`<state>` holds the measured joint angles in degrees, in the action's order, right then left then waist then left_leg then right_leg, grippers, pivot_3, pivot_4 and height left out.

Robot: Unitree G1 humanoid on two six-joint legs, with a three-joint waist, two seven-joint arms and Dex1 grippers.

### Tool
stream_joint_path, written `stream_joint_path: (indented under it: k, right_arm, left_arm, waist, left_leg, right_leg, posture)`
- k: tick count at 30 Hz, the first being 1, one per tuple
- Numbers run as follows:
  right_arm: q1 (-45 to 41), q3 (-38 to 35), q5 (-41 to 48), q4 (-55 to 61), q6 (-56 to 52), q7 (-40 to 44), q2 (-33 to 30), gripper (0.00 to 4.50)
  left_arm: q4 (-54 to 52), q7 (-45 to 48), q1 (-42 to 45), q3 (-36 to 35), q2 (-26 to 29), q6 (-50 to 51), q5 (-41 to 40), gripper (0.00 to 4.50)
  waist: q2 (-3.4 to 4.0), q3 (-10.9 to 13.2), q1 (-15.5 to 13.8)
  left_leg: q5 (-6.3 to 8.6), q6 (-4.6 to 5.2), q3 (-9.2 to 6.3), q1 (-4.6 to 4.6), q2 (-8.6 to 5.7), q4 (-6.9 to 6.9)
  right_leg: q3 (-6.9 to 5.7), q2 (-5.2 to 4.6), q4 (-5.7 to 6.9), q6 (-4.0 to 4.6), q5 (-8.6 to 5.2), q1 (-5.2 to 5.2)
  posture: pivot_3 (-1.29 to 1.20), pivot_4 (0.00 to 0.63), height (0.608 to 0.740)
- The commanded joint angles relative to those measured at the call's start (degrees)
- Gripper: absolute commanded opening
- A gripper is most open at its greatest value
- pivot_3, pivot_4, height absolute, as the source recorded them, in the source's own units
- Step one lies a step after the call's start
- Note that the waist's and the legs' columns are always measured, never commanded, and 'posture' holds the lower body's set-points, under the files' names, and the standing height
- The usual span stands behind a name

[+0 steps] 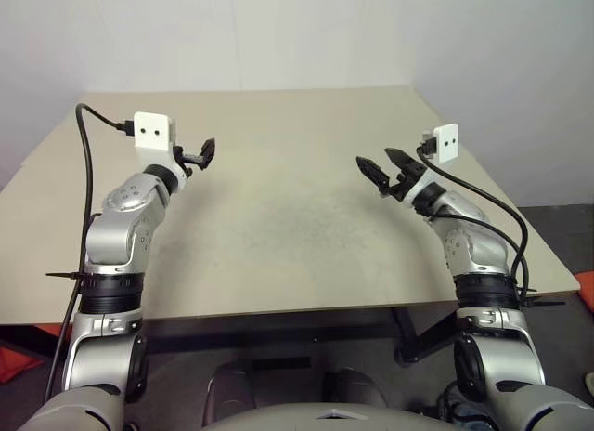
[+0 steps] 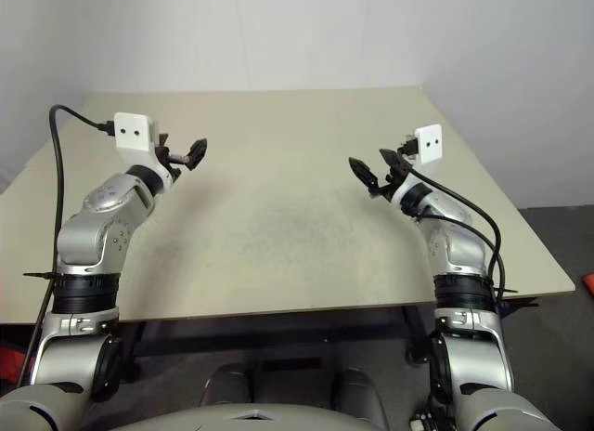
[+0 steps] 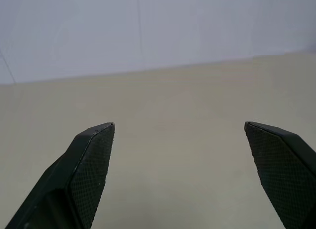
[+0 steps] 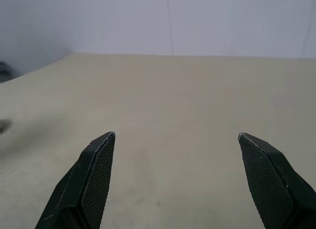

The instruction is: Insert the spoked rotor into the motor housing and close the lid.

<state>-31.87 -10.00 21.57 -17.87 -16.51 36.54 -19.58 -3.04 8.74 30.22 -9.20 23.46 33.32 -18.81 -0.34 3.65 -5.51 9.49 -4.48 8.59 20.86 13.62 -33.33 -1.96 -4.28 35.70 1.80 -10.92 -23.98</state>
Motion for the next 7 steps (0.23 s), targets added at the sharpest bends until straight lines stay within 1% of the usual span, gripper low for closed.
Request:
stream_joint_path:
  k: [1, 5, 7]
  right_arm:
    - [-3.43, 0.27, -0.08, -0.97, 1.7, 0.33, 0.39, 4.5]
    - [-4.0, 1.03, -0.37, -2.44, 1.36, 1.51, 0.69, 4.5]
    - [-3.98, 1.54, -0.49, -2.55, 1.23, 2.06, 0.66, 4.5]
  left_arm:
    - [-3.85, -0.96, 0.2, -1.29, 0.36, 0.39, 1.04, 4.47]
    - [-6.83, -1.96, -2.05, -2.95, 0.36, 2.03, 0.68, 4.47]
    - [-8.46, -2.82, -3.77, -5.0, -0.73, 3.67, -1.07, 4.47]
  waist:
    - [0.01, 0.0, 0.0]
    - [0.01, 0.0, 0.0]
    - [0.01, 0.0, 0.0]
  left_leg:
    - [0.0, 0.0, 0.0, 0.02, 0.0, 0.0]
    - [0.02, 0.03, 0.0, 0.14, -0.01, 0.0]
    - [0.04, 0.07, 0.0, 0.19, -0.01, 0.01]
  right_leg:
    - [0.0, 0.0, -0.01, 0.05, 0.03, -0.01]
    - [-0.01, 0.0, -0.15, 0.1, 0.05, -0.02]
    - [-0.01, 0.0, -0.23, 0.1, 0.05, -0.03]
  posture:
    - [0.0, 0.0, 0.74]
    - [0.0, 0.0, 0.74]
    - [0.0, 0.0, 0.74]
